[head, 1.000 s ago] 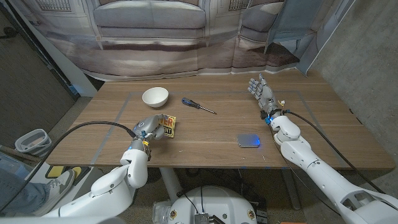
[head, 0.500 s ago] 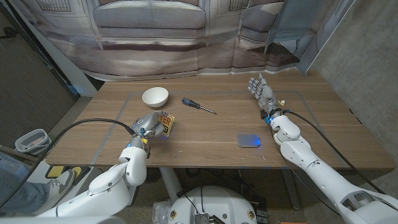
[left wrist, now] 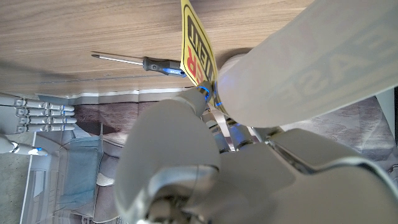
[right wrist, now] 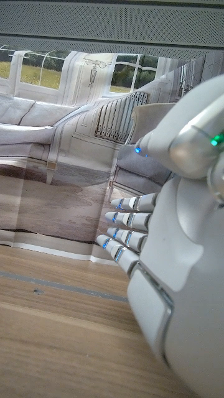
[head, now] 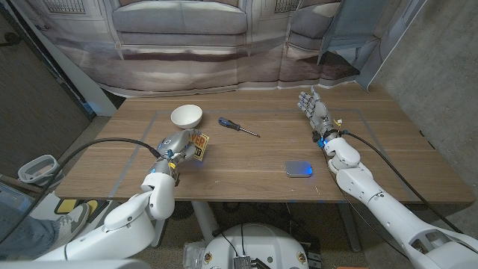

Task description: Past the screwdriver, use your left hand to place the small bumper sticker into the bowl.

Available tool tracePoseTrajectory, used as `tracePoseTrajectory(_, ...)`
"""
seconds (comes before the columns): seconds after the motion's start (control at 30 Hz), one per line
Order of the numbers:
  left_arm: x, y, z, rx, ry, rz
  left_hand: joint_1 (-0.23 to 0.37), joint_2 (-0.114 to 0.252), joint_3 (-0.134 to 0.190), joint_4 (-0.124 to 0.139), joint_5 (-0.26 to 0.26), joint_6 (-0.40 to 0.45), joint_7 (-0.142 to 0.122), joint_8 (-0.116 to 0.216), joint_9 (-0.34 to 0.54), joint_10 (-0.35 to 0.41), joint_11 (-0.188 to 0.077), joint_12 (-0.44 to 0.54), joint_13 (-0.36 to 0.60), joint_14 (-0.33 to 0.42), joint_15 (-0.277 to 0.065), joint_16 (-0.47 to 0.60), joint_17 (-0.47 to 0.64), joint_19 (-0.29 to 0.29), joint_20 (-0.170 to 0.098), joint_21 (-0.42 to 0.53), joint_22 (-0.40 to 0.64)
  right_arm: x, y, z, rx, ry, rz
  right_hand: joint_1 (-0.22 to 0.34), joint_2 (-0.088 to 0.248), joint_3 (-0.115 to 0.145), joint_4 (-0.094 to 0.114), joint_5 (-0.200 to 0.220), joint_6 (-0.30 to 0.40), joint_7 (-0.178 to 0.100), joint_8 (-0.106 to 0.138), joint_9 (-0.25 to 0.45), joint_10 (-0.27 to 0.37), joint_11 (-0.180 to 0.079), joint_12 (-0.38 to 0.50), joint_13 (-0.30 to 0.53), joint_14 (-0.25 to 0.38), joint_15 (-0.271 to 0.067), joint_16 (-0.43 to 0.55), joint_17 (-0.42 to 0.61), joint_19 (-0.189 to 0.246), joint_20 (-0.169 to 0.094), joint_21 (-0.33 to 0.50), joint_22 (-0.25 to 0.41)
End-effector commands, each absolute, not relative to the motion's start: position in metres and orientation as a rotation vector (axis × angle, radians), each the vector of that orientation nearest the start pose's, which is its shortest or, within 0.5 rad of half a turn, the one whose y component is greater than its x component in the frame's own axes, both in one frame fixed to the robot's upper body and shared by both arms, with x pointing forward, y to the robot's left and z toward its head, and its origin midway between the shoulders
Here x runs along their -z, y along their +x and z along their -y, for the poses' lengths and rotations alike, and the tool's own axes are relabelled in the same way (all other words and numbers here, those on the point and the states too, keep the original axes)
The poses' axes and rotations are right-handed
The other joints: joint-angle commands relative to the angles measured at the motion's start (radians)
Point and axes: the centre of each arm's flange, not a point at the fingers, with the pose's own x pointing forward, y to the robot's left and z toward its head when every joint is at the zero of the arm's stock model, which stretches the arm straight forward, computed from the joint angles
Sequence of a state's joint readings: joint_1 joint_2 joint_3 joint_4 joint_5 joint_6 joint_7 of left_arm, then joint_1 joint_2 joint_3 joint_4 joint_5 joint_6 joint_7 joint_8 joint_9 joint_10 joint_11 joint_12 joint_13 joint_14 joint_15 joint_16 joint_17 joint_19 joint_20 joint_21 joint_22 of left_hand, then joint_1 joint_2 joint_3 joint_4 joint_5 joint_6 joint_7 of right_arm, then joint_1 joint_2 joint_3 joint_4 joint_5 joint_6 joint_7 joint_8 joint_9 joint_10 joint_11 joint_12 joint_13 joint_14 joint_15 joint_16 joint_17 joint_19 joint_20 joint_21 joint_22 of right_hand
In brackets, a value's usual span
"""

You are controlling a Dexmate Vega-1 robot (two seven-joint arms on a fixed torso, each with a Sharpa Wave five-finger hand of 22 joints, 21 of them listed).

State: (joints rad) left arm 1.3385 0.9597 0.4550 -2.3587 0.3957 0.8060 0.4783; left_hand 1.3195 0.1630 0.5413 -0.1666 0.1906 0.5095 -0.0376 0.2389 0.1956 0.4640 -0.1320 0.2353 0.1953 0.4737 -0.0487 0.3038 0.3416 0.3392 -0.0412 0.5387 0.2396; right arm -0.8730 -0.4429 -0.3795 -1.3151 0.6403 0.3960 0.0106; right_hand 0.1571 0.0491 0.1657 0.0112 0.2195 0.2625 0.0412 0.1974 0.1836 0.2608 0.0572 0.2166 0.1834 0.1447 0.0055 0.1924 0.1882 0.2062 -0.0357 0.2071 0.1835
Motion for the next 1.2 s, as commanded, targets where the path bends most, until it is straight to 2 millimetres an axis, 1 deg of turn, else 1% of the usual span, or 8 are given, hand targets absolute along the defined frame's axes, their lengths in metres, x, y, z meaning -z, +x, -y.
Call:
tracePoseTrajectory(0.03,0.065,0.453,-0.25,-0.386,1.184,0.48,0.01,0.001,0.0,0.009,-0.006,0.01,0.003,0.001,0.001,0.006,0.001,-0.005,0.004,0.012,-0.071,0.007,0.007,0.009,-0.007,0.008,0.005,0.032,0.641,0.26,-0.228,0.115,0.679,0.003,0.004,-0.002,0.001,-0.001,0.004,0.005,-0.001,0.004,0.01,0.0,0.0,0.004,0.008,-0.001,-0.001,0.003,0.011,-0.027,-0.001,0.004)
tracePoseTrajectory(0.07,0.064,0.452,-0.251,-0.389,1.18,0.479,0.011,0.001,0.0,0.009,-0.006,0.01,0.003,0.001,0.001,0.008,-0.003,-0.005,0.004,0.012,-0.07,0.007,0.008,0.009,-0.007,0.009,0.005,0.033,0.641,0.26,-0.228,0.117,0.678,0.003,0.004,-0.002,0.001,-0.001,0.004,0.005,-0.001,0.004,0.01,0.0,0.0,0.004,0.008,-0.002,-0.001,0.003,0.011,-0.027,-0.001,0.004)
tracePoseTrajectory(0.57,0.054,0.439,-0.25,-0.426,1.182,0.501,0.008,-0.003,-0.003,0.016,-0.007,0.013,-0.002,-0.002,0.002,0.014,-0.002,-0.004,0.004,0.013,-0.068,0.005,0.017,0.007,-0.007,0.022,0.007,0.033,0.644,0.263,-0.238,0.112,0.677,0.003,0.005,-0.003,0.001,-0.001,0.004,0.005,-0.001,0.004,0.011,0.001,0.0,0.004,0.008,-0.002,-0.001,0.003,0.011,-0.027,-0.001,0.004)
tracePoseTrajectory(0.87,0.048,0.434,-0.252,-0.436,1.176,0.513,0.005,-0.005,-0.005,0.019,-0.008,0.015,0.001,-0.003,0.002,0.011,-0.003,-0.007,0.004,0.016,-0.07,0.004,0.022,0.004,-0.007,0.029,0.008,0.032,0.644,0.266,-0.24,0.111,0.677,0.004,0.006,-0.003,0.001,-0.001,0.005,0.007,-0.001,0.004,0.01,-0.002,0.0,0.004,0.009,-0.001,-0.001,0.003,0.012,-0.027,0.0,0.004)
tracePoseTrajectory(1.2,0.048,0.432,-0.256,-0.447,1.153,0.534,0.002,-0.008,-0.007,0.021,-0.008,0.017,0.001,-0.005,0.002,0.014,-0.002,-0.008,0.004,0.009,-0.069,-0.002,0.026,-0.006,-0.004,0.034,0.009,0.03,0.643,0.266,-0.24,0.11,0.678,0.004,0.006,-0.003,0.0,-0.001,0.005,0.007,-0.001,0.004,0.011,-0.001,0.0,0.004,0.01,-0.001,0.0,0.003,0.013,-0.027,0.0,0.004)
